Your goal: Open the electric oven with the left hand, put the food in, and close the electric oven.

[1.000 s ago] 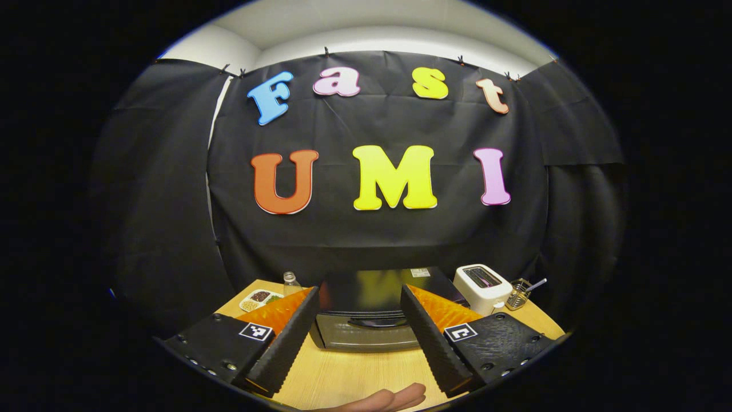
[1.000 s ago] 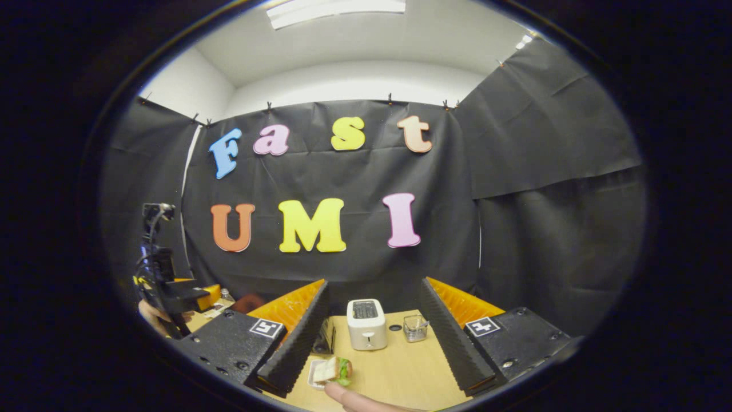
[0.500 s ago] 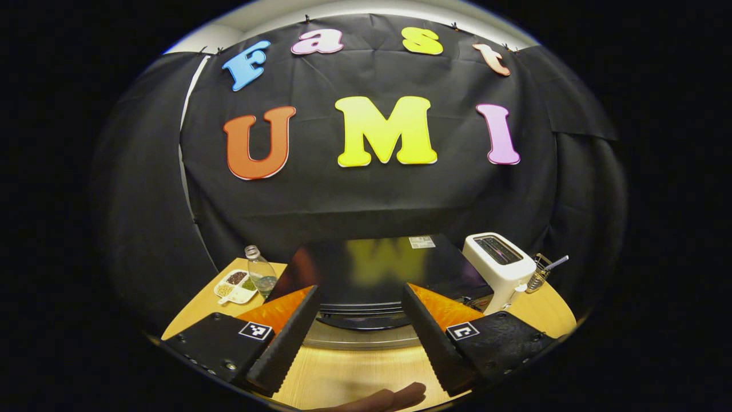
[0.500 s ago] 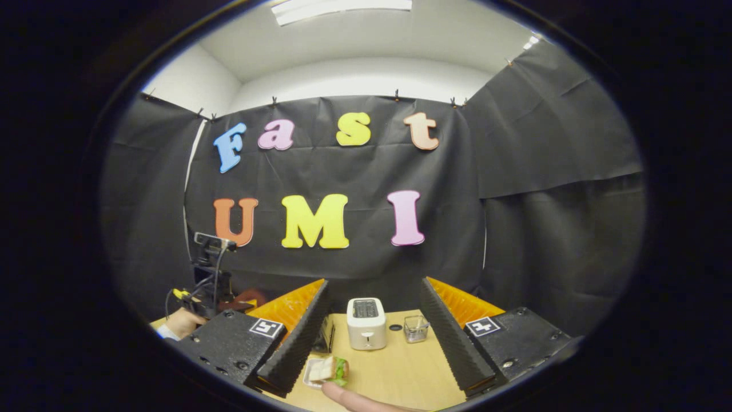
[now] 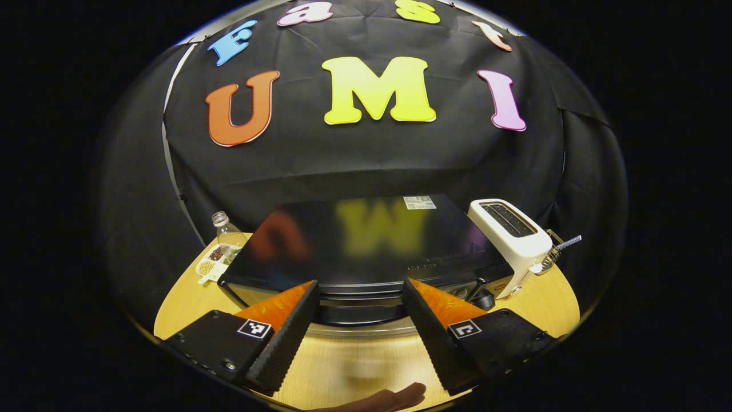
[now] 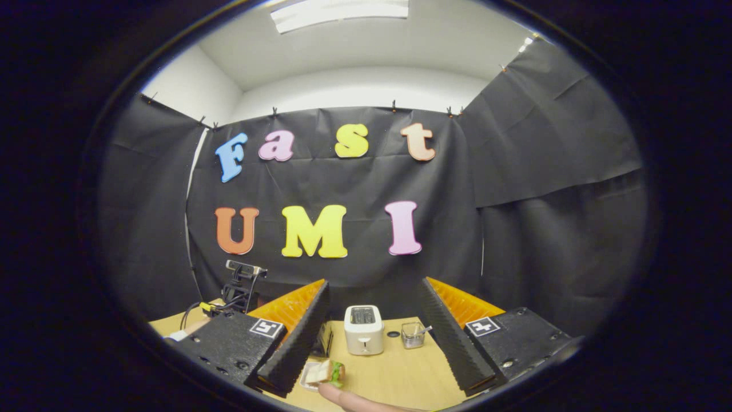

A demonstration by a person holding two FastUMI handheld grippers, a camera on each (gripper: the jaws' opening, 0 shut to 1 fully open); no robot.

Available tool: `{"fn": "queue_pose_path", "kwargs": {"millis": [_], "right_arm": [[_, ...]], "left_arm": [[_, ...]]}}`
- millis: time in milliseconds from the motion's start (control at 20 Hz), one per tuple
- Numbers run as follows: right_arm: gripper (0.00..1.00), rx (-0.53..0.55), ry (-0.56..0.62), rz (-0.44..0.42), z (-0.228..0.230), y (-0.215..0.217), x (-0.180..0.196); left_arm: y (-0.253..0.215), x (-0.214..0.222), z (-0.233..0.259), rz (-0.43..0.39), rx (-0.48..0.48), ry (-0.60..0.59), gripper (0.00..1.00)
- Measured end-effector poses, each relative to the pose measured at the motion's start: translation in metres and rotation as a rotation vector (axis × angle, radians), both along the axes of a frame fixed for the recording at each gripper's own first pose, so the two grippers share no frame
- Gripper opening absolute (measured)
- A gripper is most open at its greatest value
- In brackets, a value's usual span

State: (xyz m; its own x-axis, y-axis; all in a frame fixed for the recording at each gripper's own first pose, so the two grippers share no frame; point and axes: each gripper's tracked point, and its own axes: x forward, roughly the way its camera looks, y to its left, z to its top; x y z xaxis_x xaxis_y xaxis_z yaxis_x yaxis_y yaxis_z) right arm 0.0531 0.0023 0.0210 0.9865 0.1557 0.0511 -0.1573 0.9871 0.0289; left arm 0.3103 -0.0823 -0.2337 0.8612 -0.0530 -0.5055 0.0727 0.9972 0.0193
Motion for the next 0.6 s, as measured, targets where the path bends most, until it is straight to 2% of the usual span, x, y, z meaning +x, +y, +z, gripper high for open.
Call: {"fn": "queue_pose_path", "kwargs": {"millis": [50,100,150,200,250,600], "right_arm": [[0.91,0.003,0.0,0.0,-0.001,-0.001,0.0],[0.91,0.007,0.004,0.003,-0.002,0.0,-0.001],[0.91,0.01,0.012,0.004,-0.004,-0.001,-0.001],[1.0,0.01,0.019,0.005,-0.006,-0.001,-0.001],[0.91,0.009,0.024,0.007,-0.007,0.0,-0.001],[0.91,0.016,0.046,0.02,-0.016,0.004,-0.004]], "left_arm": [[0.0,0.002,-0.002,-0.003,-0.006,0.008,0.96],[0.0,-0.001,-0.002,-0.002,-0.009,0.009,0.84],[0.0,-0.001,-0.002,-0.008,-0.001,0.004,0.97],[0.0,-0.004,-0.002,-0.014,0.011,-0.001,0.96],[0.0,-0.007,-0.003,-0.016,0.015,-0.006,0.96],[0.002,-0.062,-0.015,-0.019,0.001,-0.041,0.96]]}}
